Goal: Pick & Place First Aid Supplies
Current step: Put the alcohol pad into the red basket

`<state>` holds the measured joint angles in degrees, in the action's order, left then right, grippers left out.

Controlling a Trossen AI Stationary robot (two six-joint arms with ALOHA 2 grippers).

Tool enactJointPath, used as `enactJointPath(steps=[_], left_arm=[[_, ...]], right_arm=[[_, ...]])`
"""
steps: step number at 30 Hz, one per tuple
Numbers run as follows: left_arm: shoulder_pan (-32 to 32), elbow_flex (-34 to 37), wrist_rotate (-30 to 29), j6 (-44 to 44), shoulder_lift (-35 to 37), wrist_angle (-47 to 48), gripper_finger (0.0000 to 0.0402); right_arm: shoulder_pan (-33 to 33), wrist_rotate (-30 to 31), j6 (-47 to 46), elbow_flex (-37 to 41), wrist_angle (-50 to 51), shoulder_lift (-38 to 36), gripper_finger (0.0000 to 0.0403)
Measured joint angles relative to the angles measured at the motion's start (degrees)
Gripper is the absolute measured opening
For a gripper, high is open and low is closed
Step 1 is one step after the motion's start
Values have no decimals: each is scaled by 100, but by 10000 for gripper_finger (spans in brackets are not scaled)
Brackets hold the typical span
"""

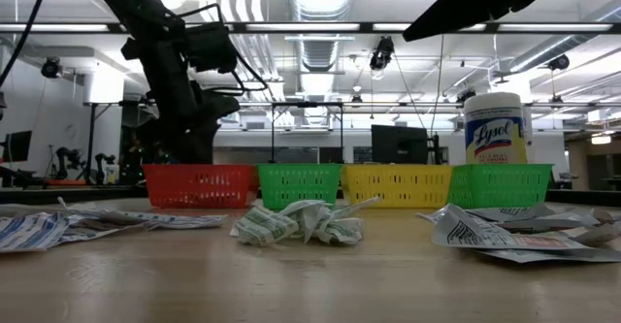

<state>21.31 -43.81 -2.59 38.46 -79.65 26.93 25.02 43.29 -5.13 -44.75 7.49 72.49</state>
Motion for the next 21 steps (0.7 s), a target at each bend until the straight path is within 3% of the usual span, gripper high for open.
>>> enactJointPath(steps=[7, 21], left_arm=[[10, 0, 3, -195, 262, 10, 158], [-178, 0, 15, -665, 1770, 11, 161]], right_arm=[[0, 0, 12, 0, 2, 0, 68], [-2, -269, -552, 0, 552, 0, 87]])
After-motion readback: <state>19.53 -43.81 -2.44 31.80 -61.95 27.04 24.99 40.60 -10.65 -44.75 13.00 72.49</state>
